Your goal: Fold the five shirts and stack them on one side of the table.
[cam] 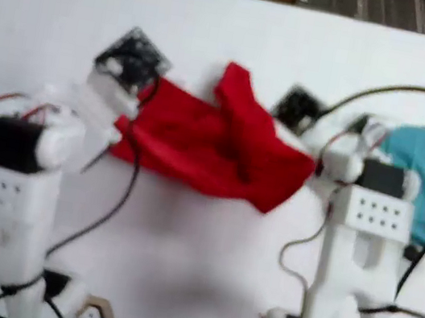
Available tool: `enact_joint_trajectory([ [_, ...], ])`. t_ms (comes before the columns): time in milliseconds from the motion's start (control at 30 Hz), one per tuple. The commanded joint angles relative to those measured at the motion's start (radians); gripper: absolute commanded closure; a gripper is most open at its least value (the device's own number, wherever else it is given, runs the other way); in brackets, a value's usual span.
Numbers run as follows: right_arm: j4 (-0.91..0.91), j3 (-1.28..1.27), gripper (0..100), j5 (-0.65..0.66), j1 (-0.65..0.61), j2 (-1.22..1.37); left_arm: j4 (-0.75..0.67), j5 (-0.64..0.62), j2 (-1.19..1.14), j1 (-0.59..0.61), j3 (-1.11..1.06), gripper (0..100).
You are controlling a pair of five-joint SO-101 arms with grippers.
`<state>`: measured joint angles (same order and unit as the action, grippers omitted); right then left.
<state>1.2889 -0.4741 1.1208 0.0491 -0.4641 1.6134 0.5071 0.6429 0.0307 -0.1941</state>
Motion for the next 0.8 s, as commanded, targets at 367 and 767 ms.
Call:
enact_joint_trajectory([
  [367,-0.07,-0.382,85.4,0.011,-0.18,-0.038,-0.293,0.103,0.028,0.043,-0.278,98],
  [767,-0.101,-0.45,85.4,0.103,-0.185,-0.033,-0.307,0.103,0.029,0.153,-0.278,98],
])
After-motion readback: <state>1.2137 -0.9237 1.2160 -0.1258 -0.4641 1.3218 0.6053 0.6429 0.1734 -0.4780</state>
